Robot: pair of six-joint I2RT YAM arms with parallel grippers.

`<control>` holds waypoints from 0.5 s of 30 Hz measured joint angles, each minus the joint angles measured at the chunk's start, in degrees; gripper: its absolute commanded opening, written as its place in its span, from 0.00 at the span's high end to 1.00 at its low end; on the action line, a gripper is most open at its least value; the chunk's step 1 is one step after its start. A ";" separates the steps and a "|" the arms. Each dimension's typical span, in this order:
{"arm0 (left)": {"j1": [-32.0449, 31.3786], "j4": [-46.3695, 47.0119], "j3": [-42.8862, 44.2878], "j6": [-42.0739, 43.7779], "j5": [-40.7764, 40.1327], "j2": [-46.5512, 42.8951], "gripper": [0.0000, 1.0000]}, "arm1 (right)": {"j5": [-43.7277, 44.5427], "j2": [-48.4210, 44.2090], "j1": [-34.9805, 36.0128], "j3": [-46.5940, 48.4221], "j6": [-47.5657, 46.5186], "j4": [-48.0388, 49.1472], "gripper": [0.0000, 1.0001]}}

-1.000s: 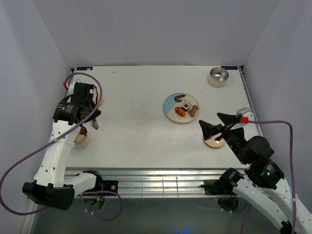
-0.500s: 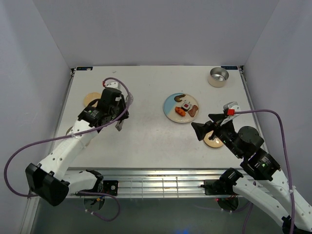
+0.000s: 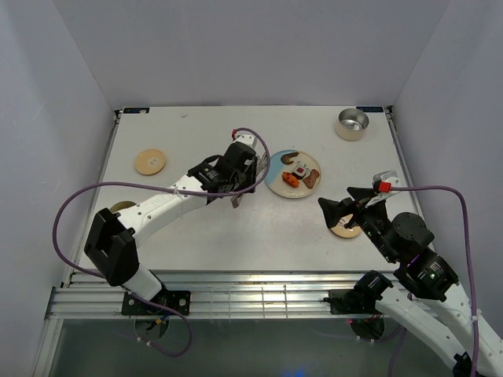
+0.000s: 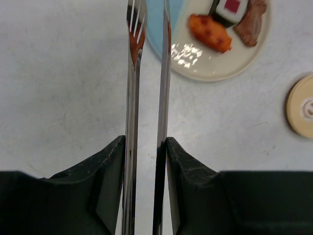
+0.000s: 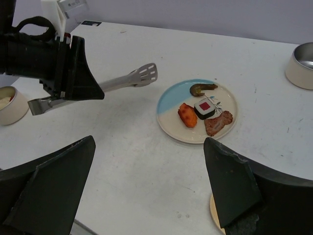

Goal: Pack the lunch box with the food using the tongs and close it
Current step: Pick up the fake food from the plate.

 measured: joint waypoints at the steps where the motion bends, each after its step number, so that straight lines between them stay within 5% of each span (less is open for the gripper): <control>1: 0.00 0.98 1.20 0.57 -0.04 0.59 0.53 | -0.02 -0.13 0.00 -0.04 -0.15 0.04 0.03; 15: 0.00 9.79 10.91 10.47 8.68 12.46 0.43 | -4.85 -3.65 0.00 -3.63 -0.59 3.34 0.03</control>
